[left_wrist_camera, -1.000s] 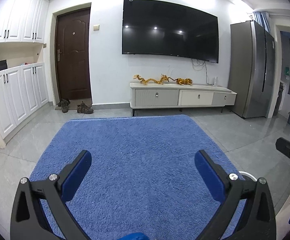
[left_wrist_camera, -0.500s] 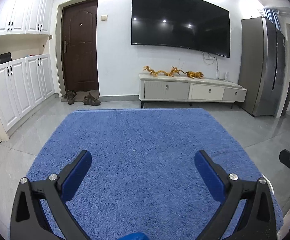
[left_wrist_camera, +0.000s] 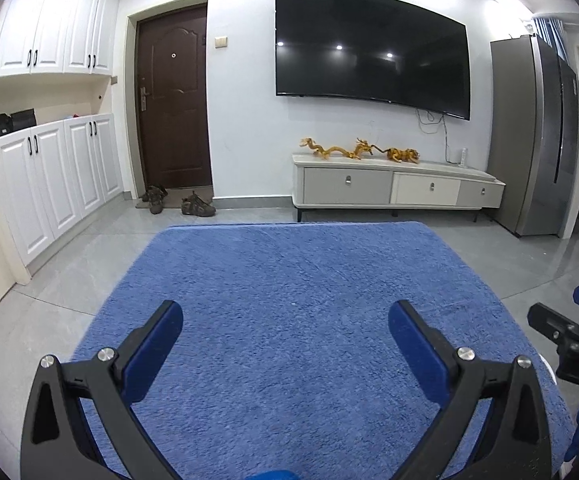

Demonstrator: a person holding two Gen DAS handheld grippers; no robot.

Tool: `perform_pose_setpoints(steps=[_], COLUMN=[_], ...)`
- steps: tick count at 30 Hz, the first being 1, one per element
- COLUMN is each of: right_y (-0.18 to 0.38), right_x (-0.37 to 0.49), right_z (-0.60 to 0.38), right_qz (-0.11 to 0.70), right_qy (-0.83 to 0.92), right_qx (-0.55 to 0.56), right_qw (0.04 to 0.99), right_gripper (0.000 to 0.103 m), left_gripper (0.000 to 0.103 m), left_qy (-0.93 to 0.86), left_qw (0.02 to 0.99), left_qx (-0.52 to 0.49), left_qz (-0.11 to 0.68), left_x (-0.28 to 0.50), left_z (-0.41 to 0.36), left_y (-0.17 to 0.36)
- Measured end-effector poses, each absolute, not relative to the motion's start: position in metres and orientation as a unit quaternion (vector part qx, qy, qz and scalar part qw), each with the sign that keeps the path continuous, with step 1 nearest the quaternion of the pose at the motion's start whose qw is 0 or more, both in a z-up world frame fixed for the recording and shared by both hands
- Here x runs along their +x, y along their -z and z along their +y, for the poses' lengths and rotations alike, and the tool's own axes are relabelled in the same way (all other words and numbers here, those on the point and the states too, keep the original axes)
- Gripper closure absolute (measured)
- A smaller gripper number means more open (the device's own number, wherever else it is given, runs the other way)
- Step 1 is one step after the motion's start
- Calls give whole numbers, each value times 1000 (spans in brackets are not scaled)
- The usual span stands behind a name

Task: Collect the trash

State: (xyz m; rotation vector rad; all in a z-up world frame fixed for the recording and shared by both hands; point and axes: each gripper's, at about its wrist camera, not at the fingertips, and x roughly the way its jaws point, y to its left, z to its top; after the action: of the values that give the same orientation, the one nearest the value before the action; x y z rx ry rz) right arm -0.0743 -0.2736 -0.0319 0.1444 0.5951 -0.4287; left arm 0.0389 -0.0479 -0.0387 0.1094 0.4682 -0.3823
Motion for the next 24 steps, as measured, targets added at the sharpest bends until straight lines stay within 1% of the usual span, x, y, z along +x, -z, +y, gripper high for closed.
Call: perform_pose_setpoints(steps=[8, 16, 24], right_y=[21, 12, 3], right_x=[-81, -99, -121], right_z=[-257, -257, -256], right_qz=[280, 263, 243], right_qy=[209, 213, 227], right_qx=[48, 47, 49], right_qw=[936, 940, 942], right_gripper=[1, 1, 1], left_gripper=[0, 0, 0], left_qy=[181, 198, 210], left_qw=[955, 950, 950], left_qx=[53, 55, 65], left_qz=[228, 233, 223], left_x=[30, 16, -4], left_z=[-41, -50, -55], left_y=[32, 28, 19])
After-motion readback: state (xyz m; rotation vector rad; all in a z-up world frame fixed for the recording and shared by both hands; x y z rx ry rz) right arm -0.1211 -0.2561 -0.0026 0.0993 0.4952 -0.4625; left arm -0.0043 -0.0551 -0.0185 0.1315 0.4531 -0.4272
